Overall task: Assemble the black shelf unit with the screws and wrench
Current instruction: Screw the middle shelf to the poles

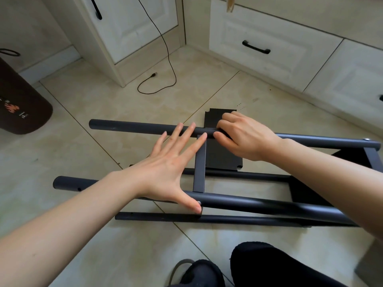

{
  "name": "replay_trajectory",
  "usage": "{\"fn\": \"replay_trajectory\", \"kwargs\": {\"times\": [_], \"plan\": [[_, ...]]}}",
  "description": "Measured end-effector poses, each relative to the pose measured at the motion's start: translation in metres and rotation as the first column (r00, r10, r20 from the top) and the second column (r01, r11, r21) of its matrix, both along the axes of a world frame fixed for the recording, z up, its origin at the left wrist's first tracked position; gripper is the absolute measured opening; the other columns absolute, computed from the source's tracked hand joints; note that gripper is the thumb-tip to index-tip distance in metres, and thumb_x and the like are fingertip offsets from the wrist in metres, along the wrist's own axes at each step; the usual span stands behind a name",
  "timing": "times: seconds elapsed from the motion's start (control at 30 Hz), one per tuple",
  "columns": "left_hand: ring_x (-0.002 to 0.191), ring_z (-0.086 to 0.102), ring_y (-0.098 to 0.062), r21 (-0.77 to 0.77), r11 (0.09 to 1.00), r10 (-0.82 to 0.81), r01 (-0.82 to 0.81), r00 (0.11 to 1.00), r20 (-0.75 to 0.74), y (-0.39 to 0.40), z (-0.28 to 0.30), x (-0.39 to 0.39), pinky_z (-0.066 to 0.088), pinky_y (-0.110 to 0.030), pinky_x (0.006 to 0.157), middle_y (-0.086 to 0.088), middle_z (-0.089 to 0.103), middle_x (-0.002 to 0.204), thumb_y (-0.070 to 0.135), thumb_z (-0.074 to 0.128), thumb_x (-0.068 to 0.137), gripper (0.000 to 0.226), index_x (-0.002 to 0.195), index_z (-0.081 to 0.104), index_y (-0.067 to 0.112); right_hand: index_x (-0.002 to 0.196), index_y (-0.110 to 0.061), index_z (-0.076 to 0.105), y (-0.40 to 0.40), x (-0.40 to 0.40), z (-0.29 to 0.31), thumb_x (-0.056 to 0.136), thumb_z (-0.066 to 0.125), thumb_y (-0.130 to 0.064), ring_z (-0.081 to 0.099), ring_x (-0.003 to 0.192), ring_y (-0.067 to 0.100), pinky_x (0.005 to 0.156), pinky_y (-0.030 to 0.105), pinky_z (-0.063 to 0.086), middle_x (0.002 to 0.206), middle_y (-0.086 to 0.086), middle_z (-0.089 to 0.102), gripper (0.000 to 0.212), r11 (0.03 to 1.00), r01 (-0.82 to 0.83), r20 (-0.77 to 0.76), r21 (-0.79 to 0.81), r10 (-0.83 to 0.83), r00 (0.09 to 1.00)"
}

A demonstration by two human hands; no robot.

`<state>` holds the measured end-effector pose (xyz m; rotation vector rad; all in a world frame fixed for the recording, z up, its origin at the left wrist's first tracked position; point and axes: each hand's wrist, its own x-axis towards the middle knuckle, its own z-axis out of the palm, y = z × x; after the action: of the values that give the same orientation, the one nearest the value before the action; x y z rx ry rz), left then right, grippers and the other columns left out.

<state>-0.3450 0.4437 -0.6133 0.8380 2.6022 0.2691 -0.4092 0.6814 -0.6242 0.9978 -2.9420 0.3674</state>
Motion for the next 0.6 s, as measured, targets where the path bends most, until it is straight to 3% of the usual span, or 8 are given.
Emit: {"fn": "replay_trajectory", "kwargs": {"times": [0.1, 0.17, 0.23, 0.33, 0.4, 0.47, 0.53, 0.6], "plan": [[0.138, -0.048, -0.011, -0.019, 1.000, 0.014, -0.013, 1.000, 0.019, -0.001, -0.001, -0.001, -0.021, -0.048, 0.118, 0.008, -0.044, 0.156, 0.096, 0.059, 0.049, 0.141, 0.148, -0.031, 0.051, 0.102, -0.003, 0.062, 0.001, 0.008, 0.008, 0.101, 0.033, -0.020, 0.051, 0.090, 0.022, 0.082, 0.030, 0.039, 0.095, 0.007, 0.056, 0.034, 0.961, 0.105, 0.111, -0.255, -0.079, 0.991], [0.138, -0.048, -0.012, -0.027, 1.000, 0.009, -0.009, 1.000, 0.010, 0.000, -0.002, -0.001, -0.018, -0.052, 0.119, 0.007, -0.044, 0.157, 0.097, 0.057, 0.048, 0.137, 0.148, -0.027, 0.054, 0.103, -0.005, 0.066, 0.000, 0.021, 0.015, 0.093, 0.032, -0.017, 0.050, 0.080, 0.005, 0.075, 0.017, 0.036, 0.090, -0.001, 0.058, 0.037, 0.874, 0.237, 0.193, -0.424, -0.169, 0.967], [0.139, -0.048, -0.014, -0.016, 1.000, 0.010, -0.010, 1.000, 0.004, 0.000, -0.003, 0.000, -0.016, -0.053, 0.119, 0.007, -0.044, 0.157, 0.096, 0.056, 0.048, 0.134, 0.148, -0.025, 0.057, 0.098, -0.014, 0.070, 0.000, 0.038, 0.021, 0.087, 0.030, -0.021, 0.052, 0.070, -0.004, 0.065, 0.009, 0.034, 0.073, -0.017, 0.055, 0.041, 0.817, 0.336, 0.357, -0.470, -0.172, 0.918], [0.140, -0.048, -0.016, -0.017, 1.000, 0.001, -0.001, 1.000, -0.015, 0.001, -0.005, 0.002, -0.016, -0.049, 0.117, 0.006, -0.045, 0.156, 0.095, 0.054, 0.051, 0.133, 0.149, -0.025, 0.053, 0.095, -0.024, 0.069, 0.001, 0.062, 0.020, 0.087, 0.029, -0.024, 0.049, 0.059, 0.001, 0.058, 0.013, 0.036, 0.058, -0.016, 0.050, 0.040, 0.846, 0.322, 0.555, -0.426, -0.037, 0.831], [0.141, -0.046, -0.018, -0.014, 1.000, -0.003, 0.002, 0.999, -0.037, 0.000, -0.007, 0.004, -0.014, -0.048, 0.117, 0.005, -0.045, 0.157, 0.095, 0.053, 0.053, 0.133, 0.151, -0.024, 0.049, 0.099, -0.016, 0.069, 0.004, 0.068, 0.014, 0.095, 0.028, -0.017, 0.040, 0.056, 0.005, 0.056, 0.020, 0.037, 0.059, -0.013, 0.044, 0.041, 0.779, 0.428, 0.741, -0.458, 0.069, 0.668], [0.143, -0.043, -0.019, -0.003, 1.000, -0.010, 0.010, 0.999, -0.053, -0.001, -0.010, 0.005, -0.012, -0.049, 0.117, 0.005, -0.042, 0.158, 0.095, 0.052, 0.055, 0.132, 0.152, -0.023, 0.048, 0.103, -0.005, 0.067, 0.005, 0.070, 0.006, 0.099, 0.026, -0.002, 0.030, 0.058, 0.010, 0.052, 0.024, 0.029, 0.066, -0.004, 0.035, 0.041, 0.651, 0.627, 0.897, -0.428, 0.222, 0.382], [0.145, -0.041, -0.021, 0.017, 1.000, -0.018, 0.019, 0.998, -0.058, -0.001, -0.011, 0.005, -0.012, -0.050, 0.117, 0.005, -0.039, 0.160, 0.095, 0.052, 0.056, 0.130, 0.153, -0.020, 0.048, 0.106, 0.001, 0.065, 0.007, 0.071, -0.001, 0.096, 0.029, 0.002, 0.027, 0.061, 0.012, 0.052, 0.023, 0.025, 0.070, 0.000, 0.033, 0.037, 0.595, 0.721, 0.921, -0.355, 0.353, 0.163], [0.145, -0.040, -0.022, 0.034, 0.999, -0.020, 0.022, 0.998, -0.061, -0.002, -0.012, 0.005, -0.012, -0.051, 0.117, 0.006, -0.038, 0.161, 0.094, 0.052, 0.058, 0.129, 0.154, -0.018, 0.047, 0.111, 0.002, 0.064, 0.009, 0.068, -0.007, 0.089, 0.037, -0.004, 0.029, 0.061, 0.012, 0.052, 0.021, 0.026, 0.070, 0.000, 0.037, 0.035, 0.578, 0.744, 0.891, -0.336, 0.451, 0.052]]}}
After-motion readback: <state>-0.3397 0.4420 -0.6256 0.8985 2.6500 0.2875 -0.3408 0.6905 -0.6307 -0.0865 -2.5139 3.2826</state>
